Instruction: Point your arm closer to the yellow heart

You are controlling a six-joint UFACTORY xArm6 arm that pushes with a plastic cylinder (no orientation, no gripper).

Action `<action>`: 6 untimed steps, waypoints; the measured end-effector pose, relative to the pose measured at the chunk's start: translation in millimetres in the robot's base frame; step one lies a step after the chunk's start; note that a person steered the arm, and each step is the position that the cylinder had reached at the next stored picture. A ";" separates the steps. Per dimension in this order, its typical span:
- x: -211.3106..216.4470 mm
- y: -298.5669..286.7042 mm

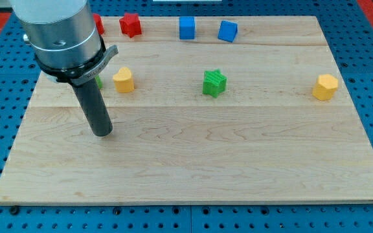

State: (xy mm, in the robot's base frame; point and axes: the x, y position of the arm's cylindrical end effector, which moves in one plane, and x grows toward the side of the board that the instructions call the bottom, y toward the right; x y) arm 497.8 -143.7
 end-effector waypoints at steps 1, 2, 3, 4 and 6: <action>0.0 0.0; 2.5 16.2; 4.8 16.4; 1.5 16.4; -53.0 16.2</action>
